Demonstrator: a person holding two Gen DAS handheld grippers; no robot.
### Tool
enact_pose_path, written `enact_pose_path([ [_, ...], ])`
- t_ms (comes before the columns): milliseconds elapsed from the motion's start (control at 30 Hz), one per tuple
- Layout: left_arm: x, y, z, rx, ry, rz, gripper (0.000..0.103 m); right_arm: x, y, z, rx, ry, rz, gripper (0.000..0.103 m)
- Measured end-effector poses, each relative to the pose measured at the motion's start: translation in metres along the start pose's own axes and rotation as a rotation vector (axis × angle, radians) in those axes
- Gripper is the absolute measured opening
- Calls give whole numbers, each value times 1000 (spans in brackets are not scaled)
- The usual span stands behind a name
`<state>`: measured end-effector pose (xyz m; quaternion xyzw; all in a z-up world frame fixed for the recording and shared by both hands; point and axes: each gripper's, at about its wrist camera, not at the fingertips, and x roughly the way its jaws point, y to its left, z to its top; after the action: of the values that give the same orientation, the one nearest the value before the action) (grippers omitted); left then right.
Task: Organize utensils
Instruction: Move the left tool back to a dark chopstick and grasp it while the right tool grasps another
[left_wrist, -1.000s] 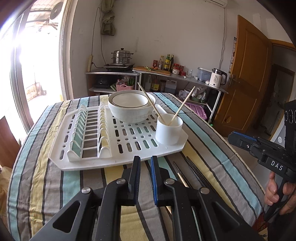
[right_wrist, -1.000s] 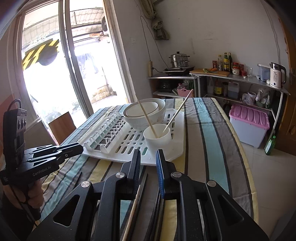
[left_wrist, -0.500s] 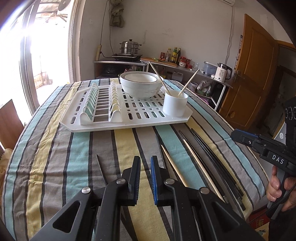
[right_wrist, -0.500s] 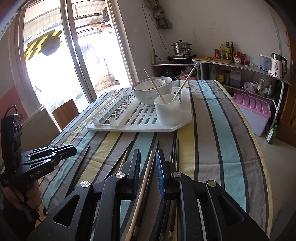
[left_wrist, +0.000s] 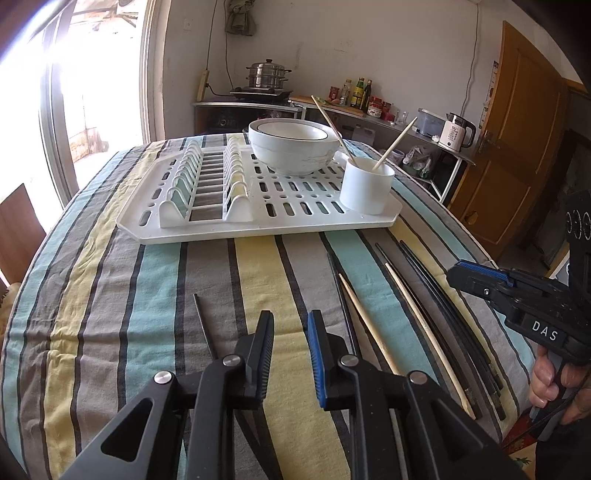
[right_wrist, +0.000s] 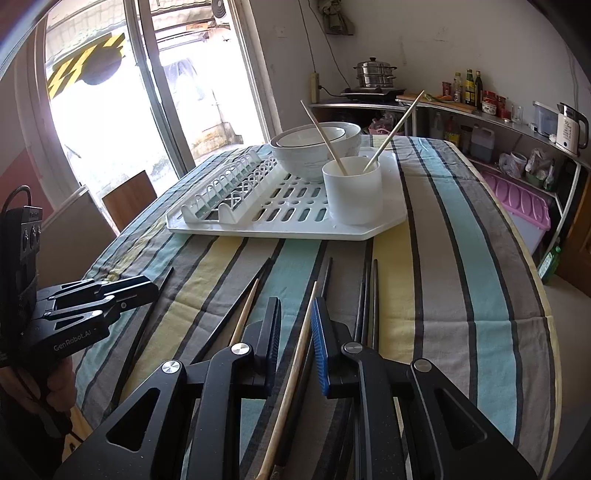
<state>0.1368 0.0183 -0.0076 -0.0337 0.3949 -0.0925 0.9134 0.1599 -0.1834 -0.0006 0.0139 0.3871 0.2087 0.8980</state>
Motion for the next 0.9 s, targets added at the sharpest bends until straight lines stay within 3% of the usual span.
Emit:
enact_pose_path([
  [267,-4,32,-2,-80,-10,106,20,18,9,4,-23,43,12,18],
  [467,9,57,-7,-140,38,159,22,33,7,9,-13,67,-13,18],
  [700,23,65,-9,-168,74,130,22,45,15,18,-14,88,6,18],
  [900,31,64,-7,-172,85,105,22,54,2,26,9,95,-62,18],
])
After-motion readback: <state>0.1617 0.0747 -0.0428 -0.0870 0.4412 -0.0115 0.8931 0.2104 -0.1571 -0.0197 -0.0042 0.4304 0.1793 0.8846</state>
